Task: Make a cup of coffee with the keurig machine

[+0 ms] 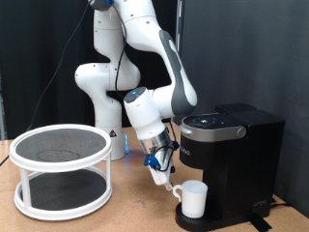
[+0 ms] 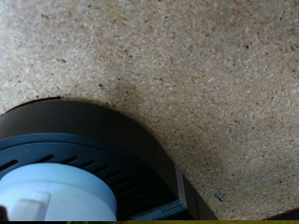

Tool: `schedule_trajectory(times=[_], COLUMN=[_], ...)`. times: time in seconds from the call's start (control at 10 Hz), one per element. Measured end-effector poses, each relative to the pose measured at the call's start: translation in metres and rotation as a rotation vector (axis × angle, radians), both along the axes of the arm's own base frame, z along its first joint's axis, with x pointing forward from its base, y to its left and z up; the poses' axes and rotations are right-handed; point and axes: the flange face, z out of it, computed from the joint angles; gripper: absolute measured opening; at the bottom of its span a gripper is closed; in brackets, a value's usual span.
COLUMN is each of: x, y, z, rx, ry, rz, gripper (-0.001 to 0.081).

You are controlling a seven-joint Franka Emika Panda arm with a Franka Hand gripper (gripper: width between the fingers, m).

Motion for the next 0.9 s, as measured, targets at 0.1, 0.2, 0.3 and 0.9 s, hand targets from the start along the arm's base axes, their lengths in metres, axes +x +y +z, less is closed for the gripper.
schedule_trajectory(times=[0.1, 0.2, 0.3, 0.9], x=[0.0, -0.001, -0.004, -0.026], y=[-0.001, -0.003, -0.006, -0.006], z=[0.0, 0.0, -0.001, 0.01], rx=[-0.001, 0.001, 0.013, 0.109], ry=[-0.003, -0.003, 0.007, 0.049], rz=[0.005, 0.013, 0.023, 0.109], gripper=[0.0734, 0.0734, 0.0734, 0.0734])
